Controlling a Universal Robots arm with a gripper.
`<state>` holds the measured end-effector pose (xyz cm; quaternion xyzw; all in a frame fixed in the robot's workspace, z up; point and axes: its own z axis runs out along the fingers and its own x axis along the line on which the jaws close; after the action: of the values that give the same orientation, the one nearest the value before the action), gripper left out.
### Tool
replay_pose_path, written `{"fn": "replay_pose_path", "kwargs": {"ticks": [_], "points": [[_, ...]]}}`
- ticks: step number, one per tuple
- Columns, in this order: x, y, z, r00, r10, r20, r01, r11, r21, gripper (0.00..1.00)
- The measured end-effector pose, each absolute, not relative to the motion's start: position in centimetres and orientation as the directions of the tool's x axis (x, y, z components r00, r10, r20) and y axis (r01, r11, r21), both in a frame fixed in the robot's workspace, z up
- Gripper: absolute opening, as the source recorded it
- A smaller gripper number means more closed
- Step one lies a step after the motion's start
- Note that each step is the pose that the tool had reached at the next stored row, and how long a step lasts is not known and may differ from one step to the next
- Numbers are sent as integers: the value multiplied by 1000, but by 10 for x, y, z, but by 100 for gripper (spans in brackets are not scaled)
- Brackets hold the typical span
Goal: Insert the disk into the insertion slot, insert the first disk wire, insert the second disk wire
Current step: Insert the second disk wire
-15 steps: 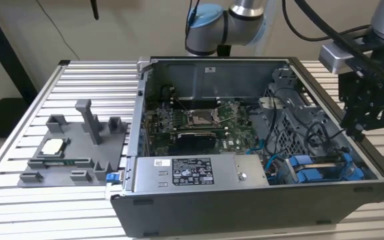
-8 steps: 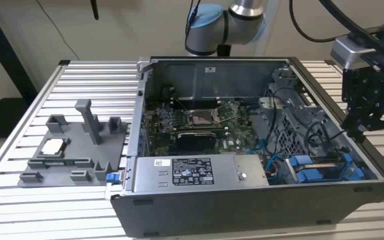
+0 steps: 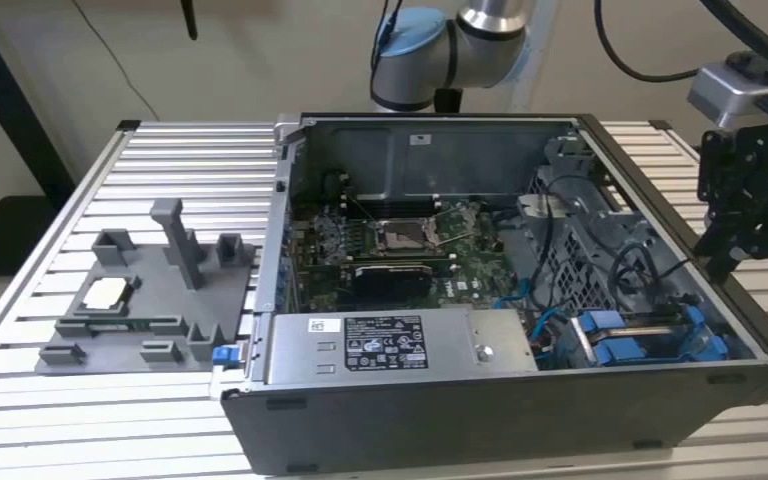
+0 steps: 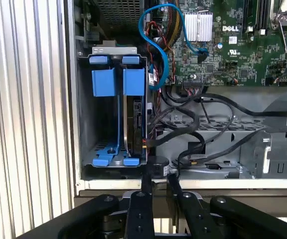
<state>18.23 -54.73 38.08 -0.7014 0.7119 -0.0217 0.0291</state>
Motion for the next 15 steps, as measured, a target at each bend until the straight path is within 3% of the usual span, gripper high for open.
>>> {"fn": "replay_pose_path", "kwargs": {"ticks": [15], "points": [[189, -551, 375, -26, -1000, 8, -1000, 26, -17, 25]]}}
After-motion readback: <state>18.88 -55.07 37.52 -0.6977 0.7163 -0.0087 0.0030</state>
